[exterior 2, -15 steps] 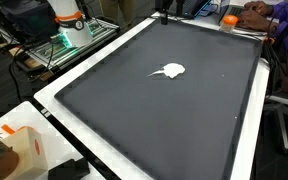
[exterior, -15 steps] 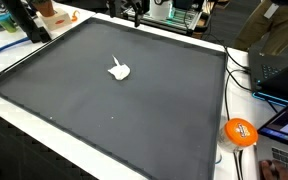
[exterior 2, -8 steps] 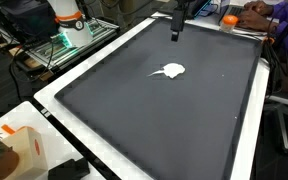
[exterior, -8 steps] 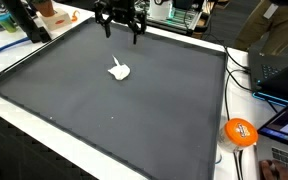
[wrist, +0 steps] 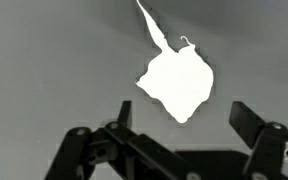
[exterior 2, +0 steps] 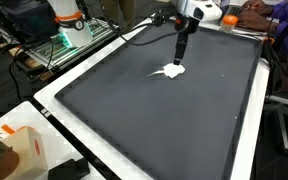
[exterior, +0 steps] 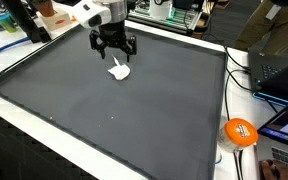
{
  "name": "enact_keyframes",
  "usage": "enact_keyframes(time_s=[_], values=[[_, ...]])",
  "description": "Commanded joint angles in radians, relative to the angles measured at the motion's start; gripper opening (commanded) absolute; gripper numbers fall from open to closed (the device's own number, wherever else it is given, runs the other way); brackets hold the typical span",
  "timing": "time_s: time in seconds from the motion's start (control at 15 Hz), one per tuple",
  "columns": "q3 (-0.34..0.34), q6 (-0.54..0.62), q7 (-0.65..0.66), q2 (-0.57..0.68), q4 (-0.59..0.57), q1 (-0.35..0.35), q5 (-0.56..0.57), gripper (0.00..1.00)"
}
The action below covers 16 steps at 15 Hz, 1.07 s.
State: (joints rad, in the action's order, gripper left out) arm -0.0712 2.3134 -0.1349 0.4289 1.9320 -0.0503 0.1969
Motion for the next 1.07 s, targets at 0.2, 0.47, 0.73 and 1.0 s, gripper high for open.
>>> enact_keyframes(time_s=[0.2, 0.47, 0.73, 1.0], values=[[0.015, 0.080, -0.002, 0.130, -0.062, -0.015, 0.003, 0.95], [0.018, 0.074, 0.001, 0.150, -0.062, -0.014, -0.003, 0.61], [0.008, 0.063, -0.007, 0.156, -0.071, -0.011, -0.024, 0.31], [0.009, 0.053, 0.004, 0.156, -0.080, -0.014, -0.031, 0.03]])
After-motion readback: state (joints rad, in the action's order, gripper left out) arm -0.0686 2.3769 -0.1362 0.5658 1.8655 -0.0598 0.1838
